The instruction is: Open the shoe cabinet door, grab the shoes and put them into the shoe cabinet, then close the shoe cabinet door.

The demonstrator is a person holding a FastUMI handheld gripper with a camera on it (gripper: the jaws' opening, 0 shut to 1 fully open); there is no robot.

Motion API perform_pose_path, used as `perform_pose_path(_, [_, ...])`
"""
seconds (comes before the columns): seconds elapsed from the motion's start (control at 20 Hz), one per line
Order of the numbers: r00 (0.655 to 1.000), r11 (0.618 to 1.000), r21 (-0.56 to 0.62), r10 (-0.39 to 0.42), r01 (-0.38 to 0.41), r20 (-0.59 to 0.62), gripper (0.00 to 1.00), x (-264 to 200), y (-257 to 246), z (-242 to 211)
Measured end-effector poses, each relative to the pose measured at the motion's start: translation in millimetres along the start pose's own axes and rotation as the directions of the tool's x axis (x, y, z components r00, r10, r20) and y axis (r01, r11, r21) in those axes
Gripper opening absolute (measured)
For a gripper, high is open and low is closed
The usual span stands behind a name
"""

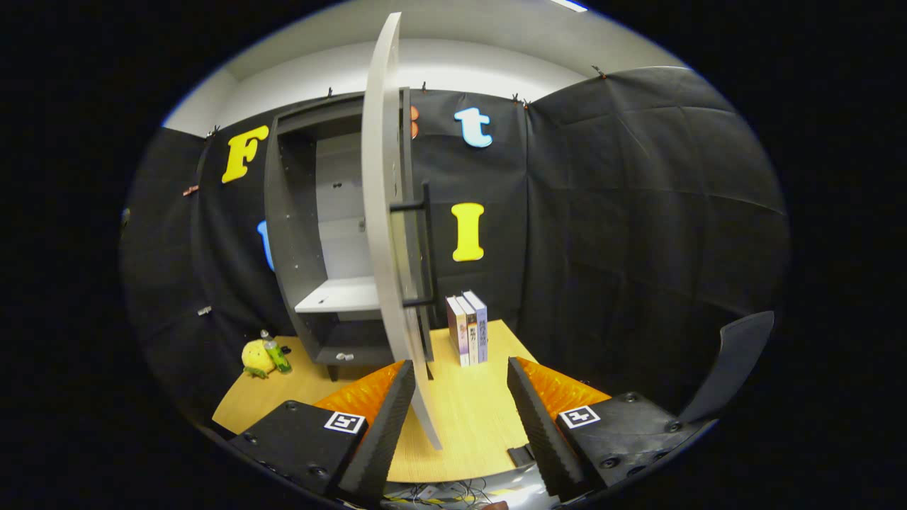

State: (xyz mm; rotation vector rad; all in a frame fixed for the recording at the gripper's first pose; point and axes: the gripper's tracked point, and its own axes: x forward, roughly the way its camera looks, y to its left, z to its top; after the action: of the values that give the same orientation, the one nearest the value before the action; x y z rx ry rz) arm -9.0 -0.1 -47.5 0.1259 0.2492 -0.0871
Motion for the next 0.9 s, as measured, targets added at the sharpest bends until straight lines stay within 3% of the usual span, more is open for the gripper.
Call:
perform_pose_path(0.1, [0.999,1.000,-0.015,-0.001,0.000,-0.050,0.88,-8,4,-16])
perform_pose_path(0.35, [0.976,0.987,-0.086,0.114,-0.132,-0.185,0.88,-24,26,-52])
perform_pose_path(0.7, [0.893,0.945,-0.035,0.296,-0.326,-0.339,0.88,-29,73,-92])
perform_pose_path(0.9, [0.874,0.946,-0.018,0.293,-0.324,-0.387,0.88,2,89,-141])
